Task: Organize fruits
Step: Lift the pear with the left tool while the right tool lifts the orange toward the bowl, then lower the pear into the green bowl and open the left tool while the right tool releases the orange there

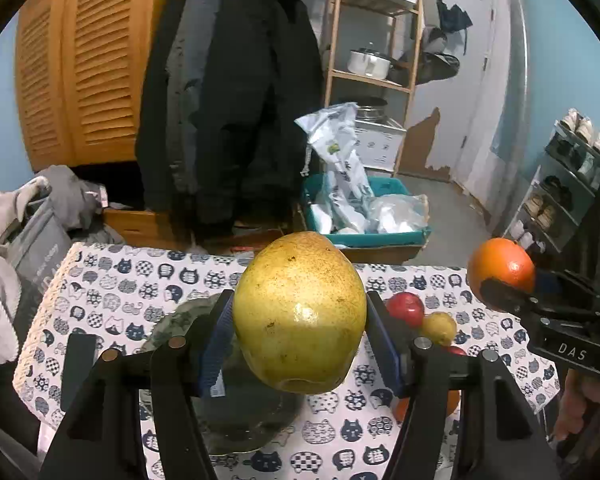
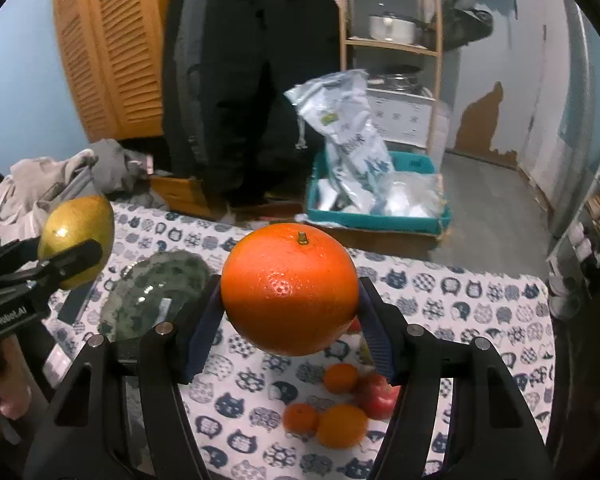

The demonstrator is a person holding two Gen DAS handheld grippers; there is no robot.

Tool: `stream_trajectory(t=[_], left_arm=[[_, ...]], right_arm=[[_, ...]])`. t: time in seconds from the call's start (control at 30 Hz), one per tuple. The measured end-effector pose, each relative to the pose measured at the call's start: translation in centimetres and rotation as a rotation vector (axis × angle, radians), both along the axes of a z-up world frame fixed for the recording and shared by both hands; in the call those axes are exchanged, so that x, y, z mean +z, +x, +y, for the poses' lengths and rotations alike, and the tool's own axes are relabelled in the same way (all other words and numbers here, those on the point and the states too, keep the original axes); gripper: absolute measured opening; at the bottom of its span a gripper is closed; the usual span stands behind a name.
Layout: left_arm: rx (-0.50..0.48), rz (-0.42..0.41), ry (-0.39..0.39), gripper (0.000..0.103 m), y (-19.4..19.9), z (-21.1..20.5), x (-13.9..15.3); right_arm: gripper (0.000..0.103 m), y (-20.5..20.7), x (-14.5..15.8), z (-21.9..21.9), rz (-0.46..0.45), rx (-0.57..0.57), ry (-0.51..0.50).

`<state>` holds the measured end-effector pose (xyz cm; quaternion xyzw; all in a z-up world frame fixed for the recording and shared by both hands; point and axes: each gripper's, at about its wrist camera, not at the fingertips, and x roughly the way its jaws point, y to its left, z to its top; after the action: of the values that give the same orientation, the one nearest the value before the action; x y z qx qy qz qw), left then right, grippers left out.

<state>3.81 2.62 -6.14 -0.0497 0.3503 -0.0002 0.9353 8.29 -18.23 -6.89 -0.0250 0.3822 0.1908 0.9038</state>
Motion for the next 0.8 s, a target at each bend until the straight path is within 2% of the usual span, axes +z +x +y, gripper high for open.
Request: stream_trajectory(t=[0.57, 0.8], left_arm=[[0.125, 0.025, -0.008, 0.065, -0.8, 6.6, -1.1], [0.171, 0.06, -0.01, 0.065, -0.9, 9.4, -2.3]], right_arm=[[0.065, 1.5, 0.1, 8.8, 0.031, 0.145, 0.011], [0.065, 2.3, -0.6, 12.3, 0.056, 0.188, 0.012]])
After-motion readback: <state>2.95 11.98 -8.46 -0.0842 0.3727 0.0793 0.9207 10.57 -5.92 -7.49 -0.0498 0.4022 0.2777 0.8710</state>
